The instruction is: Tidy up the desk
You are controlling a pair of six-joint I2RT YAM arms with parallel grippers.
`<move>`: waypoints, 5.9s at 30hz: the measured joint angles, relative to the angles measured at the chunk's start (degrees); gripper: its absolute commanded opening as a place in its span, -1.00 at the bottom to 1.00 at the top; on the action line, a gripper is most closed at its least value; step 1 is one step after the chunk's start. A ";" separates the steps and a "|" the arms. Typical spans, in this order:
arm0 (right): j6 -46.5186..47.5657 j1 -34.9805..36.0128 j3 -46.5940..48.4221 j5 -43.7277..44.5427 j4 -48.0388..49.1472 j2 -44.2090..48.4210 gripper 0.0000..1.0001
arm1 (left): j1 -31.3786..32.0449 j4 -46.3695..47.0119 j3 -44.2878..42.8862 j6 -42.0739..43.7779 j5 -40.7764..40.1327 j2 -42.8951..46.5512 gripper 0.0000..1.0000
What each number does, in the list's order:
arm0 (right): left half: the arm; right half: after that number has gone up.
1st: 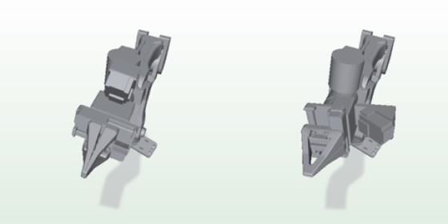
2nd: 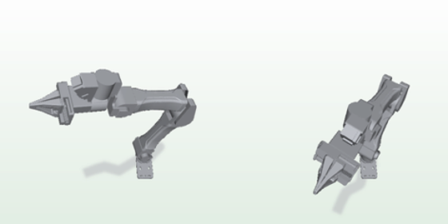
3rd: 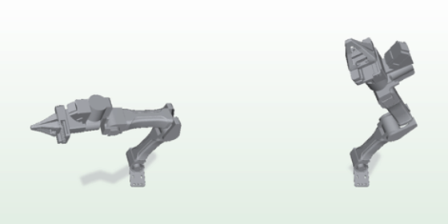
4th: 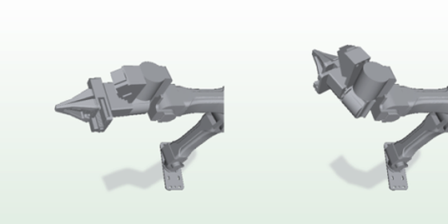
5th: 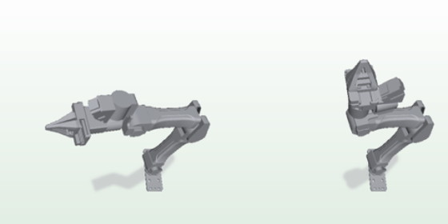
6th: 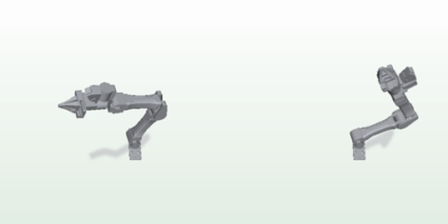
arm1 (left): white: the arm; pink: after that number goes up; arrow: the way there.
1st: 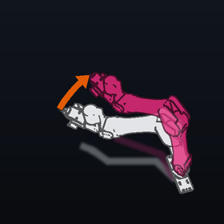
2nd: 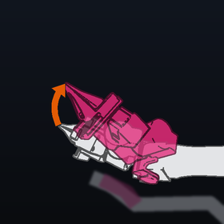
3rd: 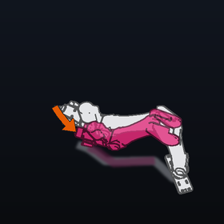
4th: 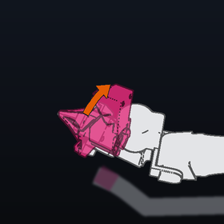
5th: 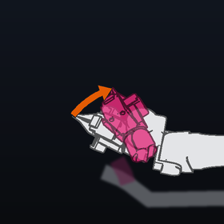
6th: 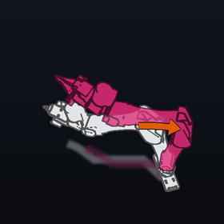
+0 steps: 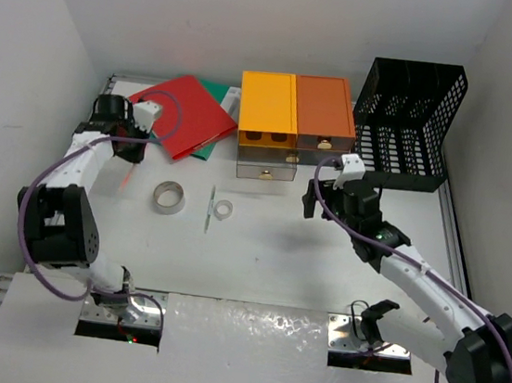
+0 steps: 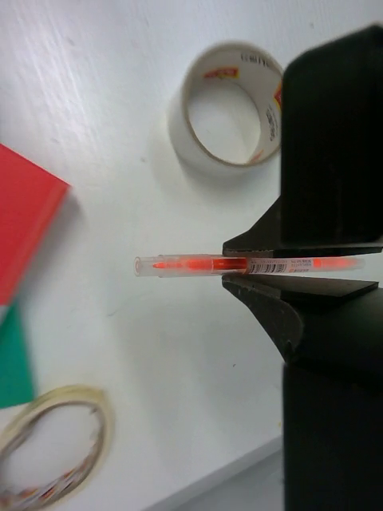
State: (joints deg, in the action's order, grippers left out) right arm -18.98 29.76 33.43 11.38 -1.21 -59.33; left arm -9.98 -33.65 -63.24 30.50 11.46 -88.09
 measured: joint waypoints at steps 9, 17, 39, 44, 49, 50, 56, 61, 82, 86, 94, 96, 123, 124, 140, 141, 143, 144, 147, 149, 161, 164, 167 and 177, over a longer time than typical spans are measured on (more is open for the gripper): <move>-1.18 -4.81 0.24 -1.29 -0.72 2.69 0.98 | 20.33 -8.15 -15.54 -4.50 -0.92 2.93 -1.00; -3.28 -7.52 0.94 -3.87 -2.82 4.24 0.98 | 28.63 -22.77 -41.03 -8.59 6.69 -11.58 -1.00; -12.76 1.31 15.69 -26.43 19.10 -16.26 0.66 | 29.44 27.23 -9.86 -61.86 22.71 3.34 -1.00; -15.13 1.60 15.06 -27.61 20.63 -16.31 0.48 | 29.49 27.10 -9.49 -65.46 21.81 1.25 -1.00; -16.59 2.71 16.04 -28.83 22.05 -18.84 0.35 | 29.49 28.26 -9.49 -66.82 22.05 1.25 -1.00; -16.92 2.80 16.65 -29.14 22.25 -20.17 0.32 | 29.51 28.35 -9.49 -66.90 22.08 1.25 -1.00; -19.87 3.06 17.70 -31.17 22.95 -25.59 -0.50 | 29.51 28.33 -9.38 -66.99 21.79 1.25 -1.00; -21.77 3.37 18.14 -31.78 22.27 -25.73 -1.00 | 29.49 28.30 -9.01 -66.93 21.24 1.09 -0.94; 9.18 0.28 61.22 -19.04 -44.19 -38.40 -1.00 | 25.66 3.93 -19.23 -35.30 2.71 4.90 0.79; 12.44 0.28 69.35 -15.74 -55.32 -45.83 -1.00 | 20.70 4.33 -15.50 -31.85 -0.83 9.88 0.80; 14.88 0.37 81.92 -9.42 -66.99 -56.33 -1.00 | 18.23 6.03 -9.99 -27.93 -3.45 13.31 0.80; 15.19 0.39 83.69 -8.98 -68.06 -57.72 -1.00 | 18.23 6.03 -9.60 -27.67 -3.32 13.31 0.80; 15.63 0.83 92.04 -9.86 -70.62 -66.53 -0.12 | 18.23 8.11 -9.60 -27.45 -2.23 13.05 0.80; 15.10 0.81 92.06 -10.23 -69.05 -66.51 -0.01 | 18.23 8.11 -9.60 -27.41 -2.23 13.05 0.80; 10.14 0.92 84.80 -12.70 -49.81 -61.55 0.34 | 18.23 4.83 -9.60 -23.93 -4.70 13.05 0.85; 10.14 0.92 83.71 -12.68 -49.44 -60.24 0.35 | 18.21 4.61 -9.60 -23.71 -4.94 13.05 0.85; 10.19 0.92 79.91 -12.87 -47.25 -56.59 0.39 | 17.44 4.48 -8.85 -22.23 -6.01 13.38 0.88; 10.21 0.92 77.53 -12.92 -46.31 -54.14 0.41 | 16.59 4.52 -8.09 -21.42 -6.23 13.73 0.91; 10.40 0.94 68.78 -12.90 -42.01 -45.33 0.57 | 10.58 3.37 -4.37 -18.80 -5.42 15.39 0.93; 10.95 0.94 62.53 -12.55 -38.45 -38.53 0.78 | 4.02 1.44 -3.13 -17.22 -3.06 15.32 0.92; 13.31 -3.26 22.23 -5.11 -11.67 -7.34 0.98 | -8.00 -7.52 5.14 -10.82 -7.15 9.77 0.92; 14.64 -4.92 22.71 -4.72 -10.40 -9.62 0.98 | -8.02 -7.80 5.42 -10.84 -11.52 7.34 0.92; 14.93 -5.03 24.76 -5.53 -10.38 -12.52 0.98 | -8.02 -7.06 5.42 -10.82 -13.46 5.44 0.92; 8.85 -4.98 28.06 -9.97 -12.59 -15.34 0.98 | -5.79 -1.22 9.18 -4.07 -18.27 5.22 0.96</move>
State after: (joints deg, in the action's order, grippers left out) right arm -10.13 24.77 61.49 1.41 -13.80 -74.67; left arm -15.77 -34.87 -54.06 26.44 -6.81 -82.87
